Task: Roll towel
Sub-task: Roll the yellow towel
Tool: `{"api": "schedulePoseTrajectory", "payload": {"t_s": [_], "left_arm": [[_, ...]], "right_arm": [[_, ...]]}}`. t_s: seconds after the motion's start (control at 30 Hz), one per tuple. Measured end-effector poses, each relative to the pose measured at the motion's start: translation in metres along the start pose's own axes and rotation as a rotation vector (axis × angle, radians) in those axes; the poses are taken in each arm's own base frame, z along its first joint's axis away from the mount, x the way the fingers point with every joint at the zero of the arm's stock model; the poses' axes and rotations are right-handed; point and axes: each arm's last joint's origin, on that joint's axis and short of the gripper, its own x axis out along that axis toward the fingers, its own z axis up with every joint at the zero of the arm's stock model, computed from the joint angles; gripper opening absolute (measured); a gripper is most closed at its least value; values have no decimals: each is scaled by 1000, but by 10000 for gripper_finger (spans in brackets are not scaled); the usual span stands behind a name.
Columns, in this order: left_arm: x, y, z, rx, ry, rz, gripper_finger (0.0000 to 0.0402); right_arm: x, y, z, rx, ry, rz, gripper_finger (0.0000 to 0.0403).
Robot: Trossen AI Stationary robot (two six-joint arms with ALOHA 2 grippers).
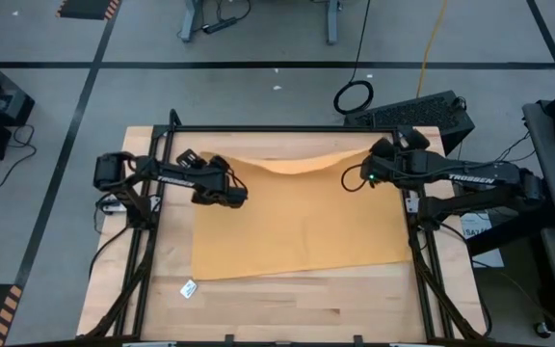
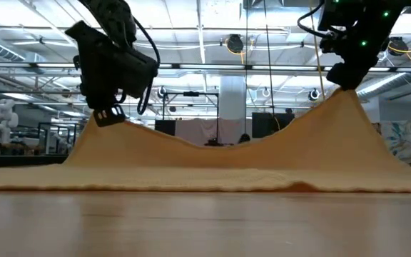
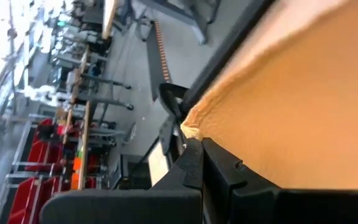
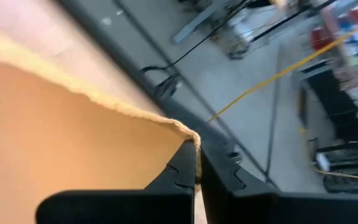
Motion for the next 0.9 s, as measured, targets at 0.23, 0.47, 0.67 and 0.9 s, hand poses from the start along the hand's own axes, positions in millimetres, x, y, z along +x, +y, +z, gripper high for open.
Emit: {"api": "schedulePoseTrajectory", "payload": {"t_s": [0.23, 0.47, 0.67, 0.9], "left_arm": [[-47, 2, -32, 162, 3, -146, 2], [-104, 22, -81, 268, -124, -408, 2], [-134, 39, -124, 317, -197, -595, 2], [-153, 45, -166, 345, -233, -722, 2]], "right_arm": [[-5, -1, -16, -51, 201, 254, 0], [-19, 1, -31, -90, 351, 422, 0], [-33, 4, -42, -98, 447, 545, 0], [-48, 6, -54, -133, 518, 583, 0]]}}
